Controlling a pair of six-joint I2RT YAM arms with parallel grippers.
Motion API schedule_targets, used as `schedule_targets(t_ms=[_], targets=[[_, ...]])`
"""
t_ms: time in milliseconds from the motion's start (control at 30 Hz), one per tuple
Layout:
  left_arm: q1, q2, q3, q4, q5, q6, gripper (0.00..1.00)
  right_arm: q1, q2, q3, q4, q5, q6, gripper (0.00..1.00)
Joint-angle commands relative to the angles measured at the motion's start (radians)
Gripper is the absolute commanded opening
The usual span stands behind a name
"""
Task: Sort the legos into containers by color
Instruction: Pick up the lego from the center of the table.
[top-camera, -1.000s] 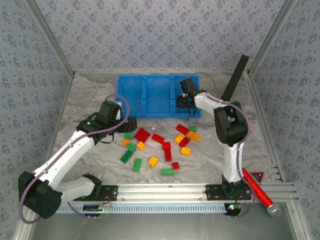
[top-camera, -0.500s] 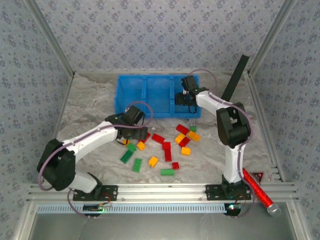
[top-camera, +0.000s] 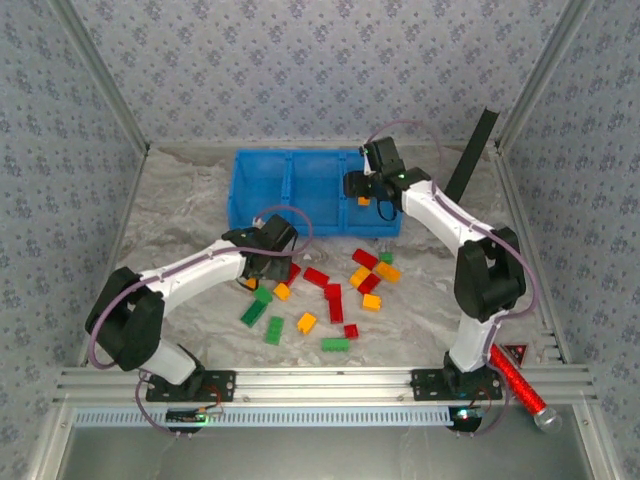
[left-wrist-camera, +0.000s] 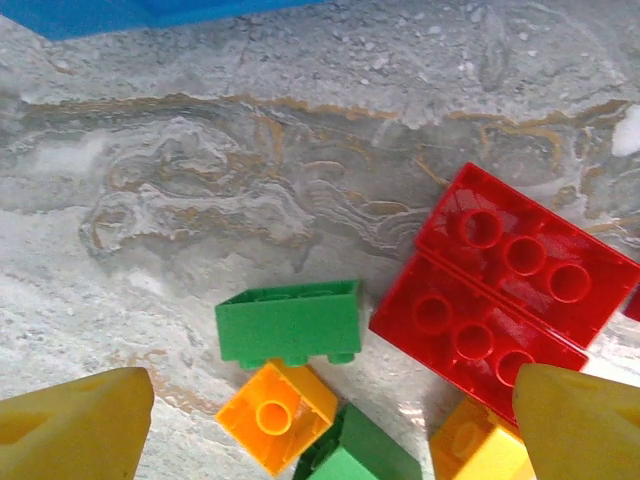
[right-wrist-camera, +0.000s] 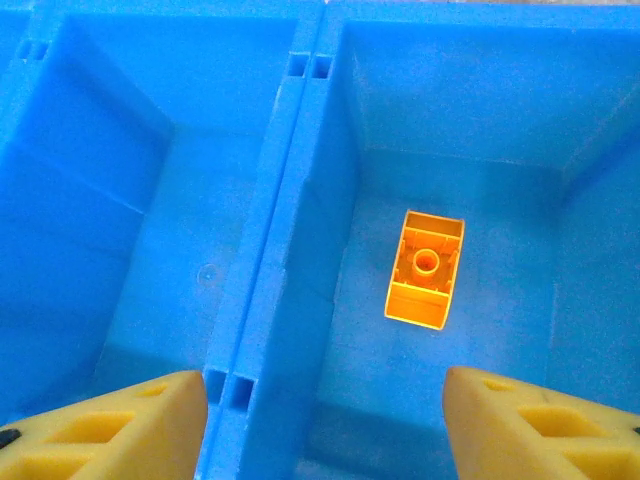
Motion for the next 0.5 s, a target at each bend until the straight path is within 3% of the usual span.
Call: schedule_targets(t_ms=[0, 467], targets=[[0.013, 0.037, -0.001, -0.013, -0.046, -0.012, 0.9, 0.003, -0.052, -0.031, -0.044, -0.004, -0.014, 0.64], [0.124, 0.026, -0.105, 0.124, 0.06, -0.009, 0.74, 0.006, -0.066, -0.086, -0.043, 0.007, -0.011, 0.62]])
